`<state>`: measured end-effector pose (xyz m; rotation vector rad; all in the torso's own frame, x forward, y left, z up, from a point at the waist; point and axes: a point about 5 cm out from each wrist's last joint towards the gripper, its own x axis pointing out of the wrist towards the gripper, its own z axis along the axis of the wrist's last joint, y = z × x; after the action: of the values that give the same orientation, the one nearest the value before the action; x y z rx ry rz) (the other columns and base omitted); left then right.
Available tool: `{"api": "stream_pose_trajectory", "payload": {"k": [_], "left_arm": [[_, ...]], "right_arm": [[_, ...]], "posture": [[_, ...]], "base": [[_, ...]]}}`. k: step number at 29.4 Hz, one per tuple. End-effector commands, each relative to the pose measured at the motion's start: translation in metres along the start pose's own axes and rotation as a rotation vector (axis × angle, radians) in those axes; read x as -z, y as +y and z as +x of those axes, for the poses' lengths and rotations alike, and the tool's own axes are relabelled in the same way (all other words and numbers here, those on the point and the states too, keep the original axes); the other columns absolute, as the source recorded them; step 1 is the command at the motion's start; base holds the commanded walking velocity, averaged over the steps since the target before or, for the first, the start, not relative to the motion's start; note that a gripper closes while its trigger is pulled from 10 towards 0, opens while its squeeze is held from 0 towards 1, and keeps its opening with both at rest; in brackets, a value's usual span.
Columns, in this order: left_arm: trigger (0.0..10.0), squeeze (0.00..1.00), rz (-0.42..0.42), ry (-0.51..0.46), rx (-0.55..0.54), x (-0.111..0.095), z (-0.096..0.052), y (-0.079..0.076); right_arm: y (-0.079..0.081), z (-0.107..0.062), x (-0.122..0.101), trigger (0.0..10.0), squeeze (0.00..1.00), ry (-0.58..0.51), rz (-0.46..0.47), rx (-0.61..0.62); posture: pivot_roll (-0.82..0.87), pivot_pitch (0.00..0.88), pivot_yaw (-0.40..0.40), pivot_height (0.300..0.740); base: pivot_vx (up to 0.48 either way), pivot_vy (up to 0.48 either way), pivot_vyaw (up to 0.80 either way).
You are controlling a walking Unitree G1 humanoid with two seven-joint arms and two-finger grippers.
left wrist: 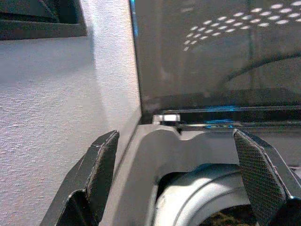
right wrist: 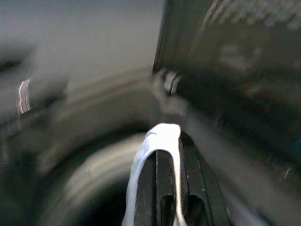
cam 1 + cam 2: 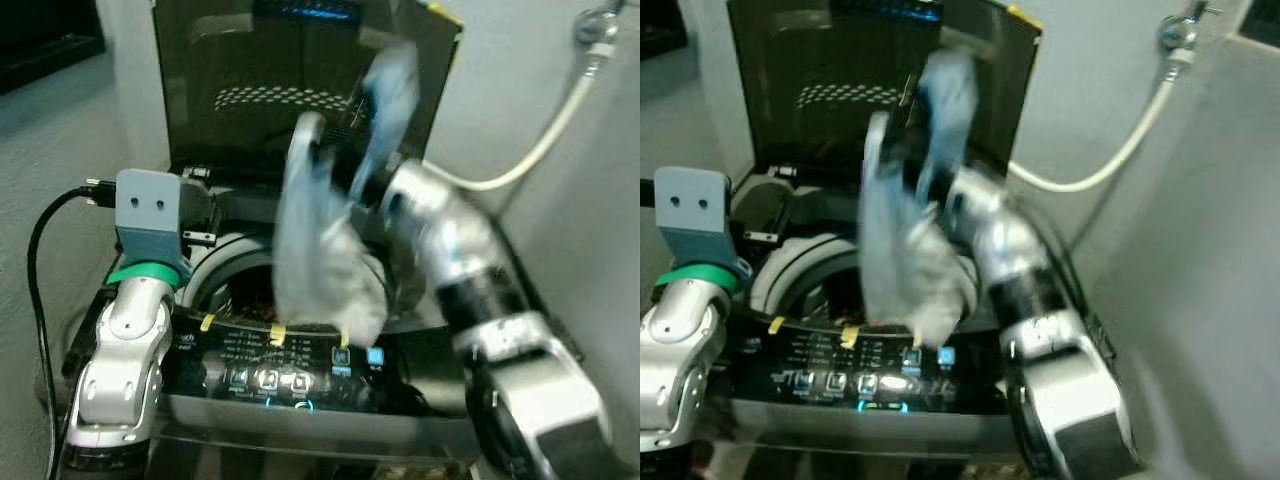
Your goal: Clothes washing
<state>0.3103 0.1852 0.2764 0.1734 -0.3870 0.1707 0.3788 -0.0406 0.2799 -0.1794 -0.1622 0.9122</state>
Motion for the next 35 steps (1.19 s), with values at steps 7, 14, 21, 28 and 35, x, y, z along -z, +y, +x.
{"api": "stream_pose_trajectory", "payload": {"k": [7,14,21,28,35], "left_arm": [[10.0,0.00,-0.026,0.015,0.063,0.000,-0.003,-0.006],[10.0,0.00,0.029,0.114,0.351,0.005,-0.016,-0.032],[10.0,0.00,0.113,0.185,0.489,0.009,-0.026,-0.041],[10.0,0.00,0.036,0.157,0.495,-0.006,-0.022,-0.041],[10.0,0.00,0.029,0.144,0.460,-0.012,-0.019,-0.037]], "right_arm": [[0.003,-0.011,-0.004,10.0,0.00,0.017,-0.099,-0.090],[-0.016,-0.032,-0.007,10.0,0.00,0.098,-0.122,-0.082],[-0.029,-0.047,-0.007,10.0,0.00,0.152,-0.070,-0.075],[-0.017,-0.062,0.011,10.0,0.93,0.233,-0.048,-0.214],[-0.013,-0.064,0.018,10.0,0.60,0.260,-0.010,-0.222]], "posture": [[0.05,0.021,-0.031,0.740],[0.05,0.027,-0.034,0.740],[0.06,0.038,-0.022,0.740],[0.06,0.042,-0.012,0.740],[0.06,0.040,-0.018,0.740]], "base": [[0.000,0.000,0.00],[0.000,0.000,0.00],[0.000,0.000,0.00],[0.000,0.000,0.00],[0.000,0.000,0.00]]}}
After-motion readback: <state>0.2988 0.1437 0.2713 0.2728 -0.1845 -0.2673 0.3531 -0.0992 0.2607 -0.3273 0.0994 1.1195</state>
